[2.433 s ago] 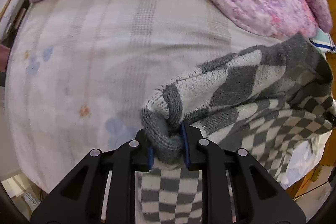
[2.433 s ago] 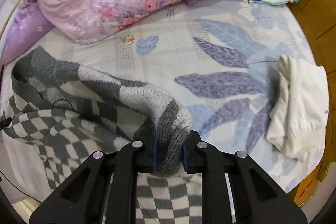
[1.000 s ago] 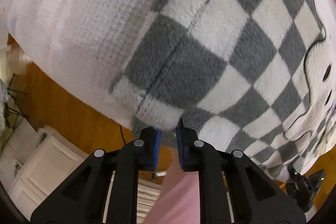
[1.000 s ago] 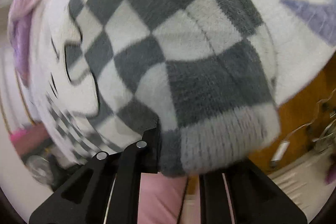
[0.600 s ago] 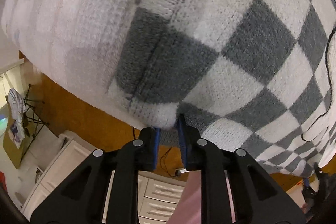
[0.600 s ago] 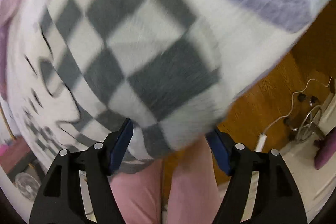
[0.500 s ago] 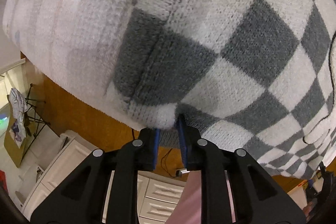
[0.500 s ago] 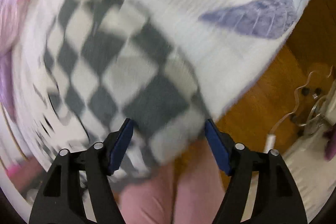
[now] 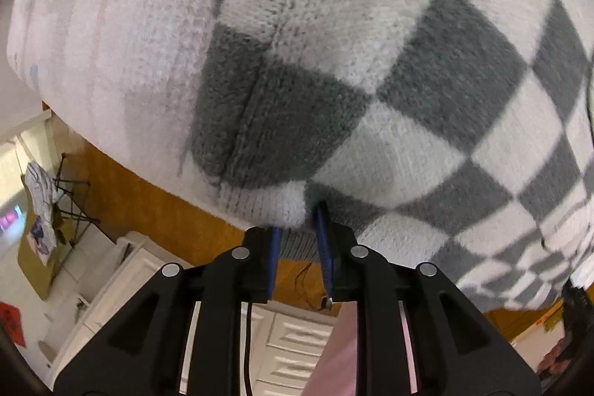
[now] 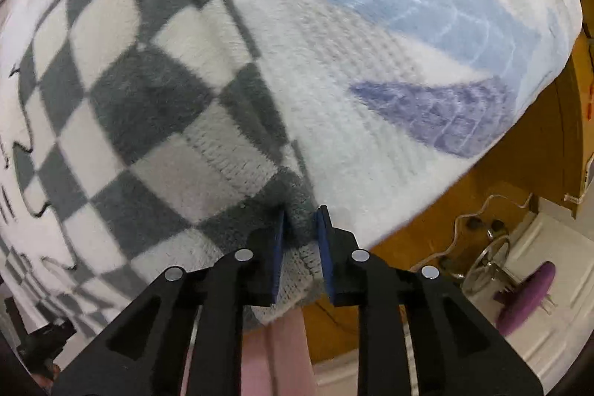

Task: Fold large clothes

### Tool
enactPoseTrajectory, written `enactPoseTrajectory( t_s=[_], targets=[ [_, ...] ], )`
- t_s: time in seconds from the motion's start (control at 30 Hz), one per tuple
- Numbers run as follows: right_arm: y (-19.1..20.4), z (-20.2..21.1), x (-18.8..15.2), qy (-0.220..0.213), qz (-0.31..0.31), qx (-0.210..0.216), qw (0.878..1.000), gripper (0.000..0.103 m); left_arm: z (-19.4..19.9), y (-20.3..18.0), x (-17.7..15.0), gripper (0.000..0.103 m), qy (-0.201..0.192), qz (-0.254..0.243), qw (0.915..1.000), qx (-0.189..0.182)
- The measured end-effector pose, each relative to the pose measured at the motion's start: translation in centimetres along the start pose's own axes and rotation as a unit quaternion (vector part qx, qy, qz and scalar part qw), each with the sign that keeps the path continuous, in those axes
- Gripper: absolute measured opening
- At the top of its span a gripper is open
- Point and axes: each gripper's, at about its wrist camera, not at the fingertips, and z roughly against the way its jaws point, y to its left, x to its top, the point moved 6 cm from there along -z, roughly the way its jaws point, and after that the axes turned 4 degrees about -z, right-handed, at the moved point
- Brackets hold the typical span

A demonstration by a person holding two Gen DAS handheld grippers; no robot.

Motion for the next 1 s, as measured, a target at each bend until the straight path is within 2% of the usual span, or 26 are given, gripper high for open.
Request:
enactPoseTrajectory(
  t_s=[0.07, 0.1, 0.23, 0.3, 0.37, 0.47, 0.57, 0.63, 0.7, 0.77, 0.8, 0.83, 0.87, 0.93, 0.97, 1.0],
  targets=[
    [-0.8, 3.6, 1.0, -0.024, -0.02, 0.037, 0.999, 0.046, 2.0, 0.1, -0.4, 0.023, -0.01, -0.006, 0.9999, -0.001],
    [-0.8, 5.4, 1.3, -0.04, -0.025, 0.05, 0.998, 0.048, 2.4, 0.8, -0.4, 0.023, -0.014, -0.006, 0.9999, -0.001],
    [2.6, 9.7, 3.0, -0.072, 0.009, 0.093, 0.993, 0.049, 7.2, 1.7, -0.4, 0.023, -0.073, -0.015, 0.9964, 0.042],
    [6.5, 11.4, 3.4, -0.106, 0.035, 0.099, 0.989, 0.046, 9.6, 1.0, 0.7, 0.023, -0.107, -0.021, 0.9935, 0.033],
    [7.4, 11.8, 4.1, -0.144, 0.056, 0.102, 0.983, 0.044, 11.6, -0.4, 2.1, 0.023, -0.134, -0.036, 0.9903, 0.012],
    [12.2, 12.1, 4.4, -0.178, 0.082, 0.14, 0.971, 0.043, 13.5, -2.9, 4.1, 0.023, -0.161, -0.076, 0.9838, 0.015],
    [18.1, 12.6, 3.9, -0.213, 0.14, 0.163, 0.953, 0.03, 15.9, -6.9, 6.6, 0.023, -0.211, -0.119, 0.9701, 0.008],
    [21.9, 12.2, 3.5, -0.211, 0.18, 0.182, 0.943, 0.028, 16.8, -9.4, 8.1, 0.023, -0.248, -0.137, 0.9589, -0.003],
    [25.5, 9.8, 2.3, -0.187, 0.206, 0.194, 0.941, 0.028, 16.8, -12.1, 10.3, 0.023, -0.281, -0.14, 0.9493, -0.009],
    [28.0, 7.3, 2.1, -0.171, 0.225, 0.203, 0.938, 0.028, 15.5, -13.2, 11.7, 0.022, -0.284, -0.147, 0.9472, -0.023],
    [29.8, 5.0, 1.9, -0.156, 0.248, 0.202, 0.934, 0.028, 13.9, -14.5, 13.2, 0.021, -0.276, -0.145, 0.95, -0.018],
    [30.7, 3.2, 1.3, -0.14, 0.268, 0.187, 0.935, 0.028, 12.2, -14.1, 14.1, 0.019, -0.273, -0.145, 0.9509, -0.008],
    [31.1, 0.9, 1.1, -0.132, 0.289, 0.154, 0.936, 0.027, 11.1, -14.4, 14.8, 0.02, -0.284, -0.147, 0.9474, 0.001],
    [31.0, 0.4, 0.8, -0.162, 0.33, 0.144, 0.919, 0.026, 10.9, -14.4, 14.5, 0.021, -0.314, -0.169, 0.934, 0.023],
    [30.5, 1.1, 0.8, -0.15, 0.337, 0.141, 0.919, 0.023, 11.4, -14.3, 14.0, 0.021, -0.312, -0.181, 0.9321, 0.03],
    [29.0, 2.3, 1.2, -0.141, 0.323, 0.128, 0.927, 0.022, 12.0, -13.0, 13.5, 0.021, -0.307, -0.168, 0.9357, 0.044]
  ],
)
